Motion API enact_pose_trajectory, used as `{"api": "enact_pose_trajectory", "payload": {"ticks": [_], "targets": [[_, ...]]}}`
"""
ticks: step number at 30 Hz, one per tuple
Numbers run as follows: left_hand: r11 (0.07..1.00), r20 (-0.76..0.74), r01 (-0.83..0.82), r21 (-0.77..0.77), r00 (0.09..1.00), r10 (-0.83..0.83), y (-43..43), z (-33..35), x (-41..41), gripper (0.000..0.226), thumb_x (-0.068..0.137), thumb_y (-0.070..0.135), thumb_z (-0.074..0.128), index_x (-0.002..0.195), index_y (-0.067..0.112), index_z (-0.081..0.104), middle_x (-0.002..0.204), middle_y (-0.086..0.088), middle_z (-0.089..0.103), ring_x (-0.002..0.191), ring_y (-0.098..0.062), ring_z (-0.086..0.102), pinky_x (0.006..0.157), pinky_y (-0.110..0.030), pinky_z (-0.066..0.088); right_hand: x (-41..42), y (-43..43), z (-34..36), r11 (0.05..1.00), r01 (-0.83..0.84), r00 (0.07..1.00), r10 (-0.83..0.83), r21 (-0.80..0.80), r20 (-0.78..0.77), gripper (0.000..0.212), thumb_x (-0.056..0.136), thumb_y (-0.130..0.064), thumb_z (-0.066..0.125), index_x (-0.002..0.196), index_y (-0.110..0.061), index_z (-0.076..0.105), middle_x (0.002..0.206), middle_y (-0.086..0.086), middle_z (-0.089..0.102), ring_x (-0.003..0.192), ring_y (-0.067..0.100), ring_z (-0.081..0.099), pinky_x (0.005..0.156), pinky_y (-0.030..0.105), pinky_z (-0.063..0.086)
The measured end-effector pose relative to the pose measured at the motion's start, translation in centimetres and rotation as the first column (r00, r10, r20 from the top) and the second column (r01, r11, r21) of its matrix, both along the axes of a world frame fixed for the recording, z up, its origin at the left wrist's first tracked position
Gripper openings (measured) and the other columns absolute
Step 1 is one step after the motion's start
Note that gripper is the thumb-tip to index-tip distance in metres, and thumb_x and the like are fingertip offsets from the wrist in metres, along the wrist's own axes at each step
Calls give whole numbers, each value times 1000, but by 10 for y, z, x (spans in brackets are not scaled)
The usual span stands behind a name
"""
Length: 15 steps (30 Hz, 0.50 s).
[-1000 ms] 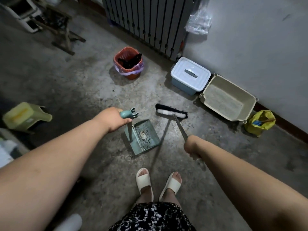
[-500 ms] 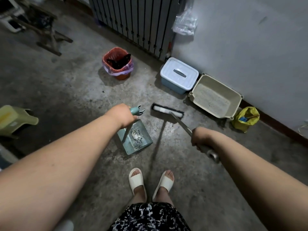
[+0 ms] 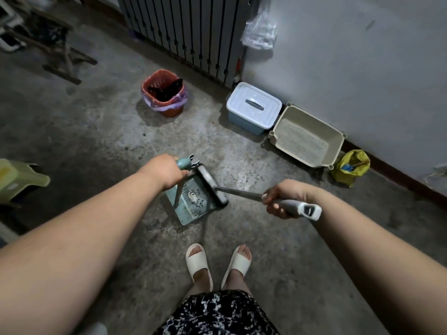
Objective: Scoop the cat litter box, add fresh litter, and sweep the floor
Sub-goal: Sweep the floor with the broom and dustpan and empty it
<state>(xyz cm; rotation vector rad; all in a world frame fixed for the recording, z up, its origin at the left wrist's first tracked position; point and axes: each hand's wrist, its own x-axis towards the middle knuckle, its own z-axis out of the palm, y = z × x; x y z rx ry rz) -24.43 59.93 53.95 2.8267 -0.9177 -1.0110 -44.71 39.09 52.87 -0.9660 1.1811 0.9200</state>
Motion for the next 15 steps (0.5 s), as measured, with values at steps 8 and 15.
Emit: {"api": "enact_pose_trajectory", "payload": {"ticks": [8,15], "targets": [[1000,7,-23,1,1000,23,-4,2,-2,36,90,37,56,108,6,63,107,-17,66,97,-33,60,68,-24,35,18,50,-17,703,-540,784,620,-462,28,28,87,-5,54,63,-15,44,66,-1,48,56,8,45,51,16,41],[1000,4,-20,-17,1000,20,-6,1,-5,33,90,35,57,102,6,64,105,-18,66,95,-32,60,67,-24,33,-8,74,-45,995,-72,996,76,-72,53,21,88,3,44,69,-6,44,35,7,43,30,15,43,37,17,39]]}}
